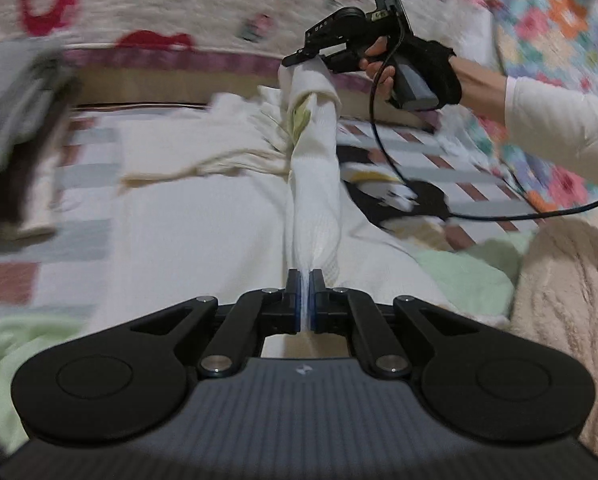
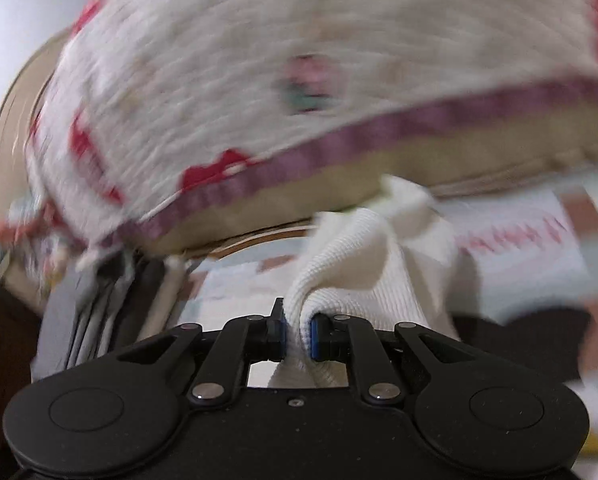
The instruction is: Fold clothes
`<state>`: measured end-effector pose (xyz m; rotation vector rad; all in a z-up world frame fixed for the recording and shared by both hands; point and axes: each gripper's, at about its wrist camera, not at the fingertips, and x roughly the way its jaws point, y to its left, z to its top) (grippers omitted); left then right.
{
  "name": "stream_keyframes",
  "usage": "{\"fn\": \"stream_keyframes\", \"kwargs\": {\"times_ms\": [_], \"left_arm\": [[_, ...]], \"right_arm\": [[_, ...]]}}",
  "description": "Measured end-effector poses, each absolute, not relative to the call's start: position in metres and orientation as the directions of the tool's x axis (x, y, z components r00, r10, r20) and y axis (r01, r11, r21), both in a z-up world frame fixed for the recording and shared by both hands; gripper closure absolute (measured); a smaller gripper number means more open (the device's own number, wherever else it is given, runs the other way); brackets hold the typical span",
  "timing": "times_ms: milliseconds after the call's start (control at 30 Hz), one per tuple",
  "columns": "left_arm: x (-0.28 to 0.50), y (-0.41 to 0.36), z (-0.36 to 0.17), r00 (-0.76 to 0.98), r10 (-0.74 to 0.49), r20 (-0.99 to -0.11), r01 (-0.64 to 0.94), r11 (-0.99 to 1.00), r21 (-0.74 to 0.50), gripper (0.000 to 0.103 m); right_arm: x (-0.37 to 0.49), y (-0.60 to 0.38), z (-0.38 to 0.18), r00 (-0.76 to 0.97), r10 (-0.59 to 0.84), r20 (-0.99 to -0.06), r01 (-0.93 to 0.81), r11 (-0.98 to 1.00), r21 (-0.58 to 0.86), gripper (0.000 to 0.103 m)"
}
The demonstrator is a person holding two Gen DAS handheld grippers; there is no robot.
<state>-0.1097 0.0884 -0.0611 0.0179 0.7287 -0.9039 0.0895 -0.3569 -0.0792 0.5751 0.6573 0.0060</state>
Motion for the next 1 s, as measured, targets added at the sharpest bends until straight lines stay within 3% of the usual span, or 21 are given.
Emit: {"fn": "stream_keyframes", "kwargs": {"times_ms": [367,433,467,600,733,833,1000], "left_arm": [[-0.099,0.166,-0.103,0.431,-0.697,-0.573,0.534,0.709,-0.461,0.101],[-0.096,0.168,-0.109,0.423,-0.688,-0.590,0.520,0.718,-0.464,0.101],[-0.094,0.169,-0.111,0.420,-0.683,-0.597,0.504,0.723,-0.473,0.101],[-0.087,0.181,-0.125,0.398,-0.666,-0.631,0.435,0.742,-0.509,0.103],[-0.089,0.191,-0.129,0.396,-0.683,-0.614,0.403,0.730,-0.552,0.102],[-0.088,0.189,-0.127,0.399,-0.673,-0.623,0.408,0.739,-0.536,0.100],[-0.082,0.186,-0.108,0.438,-0.664,-0.606,0.409,0.747,-0.524,0.098]], "right_arm": [[0.230,-0.207,-0.132,0.598,0.144,-0.788,0.061,0.972,0.225,0.089],[0.256,-0.180,-0.142,0.558,0.127,-0.820,0.032,0.984,0.174,0.083],[0.261,-0.175,-0.150,0.537,0.128,-0.834,0.039,0.984,0.176,0.074],[0.241,-0.187,-0.160,0.565,0.284,-0.775,0.088,0.913,0.398,0.059],[0.176,-0.213,-0.146,0.643,0.517,-0.565,0.048,0.710,0.703,0.059],[0.103,-0.230,-0.132,0.667,0.537,-0.517,0.024,0.677,0.735,0.057],[-0.015,-0.253,-0.133,0.640,0.508,-0.576,0.059,0.715,0.697,0.056]]}}
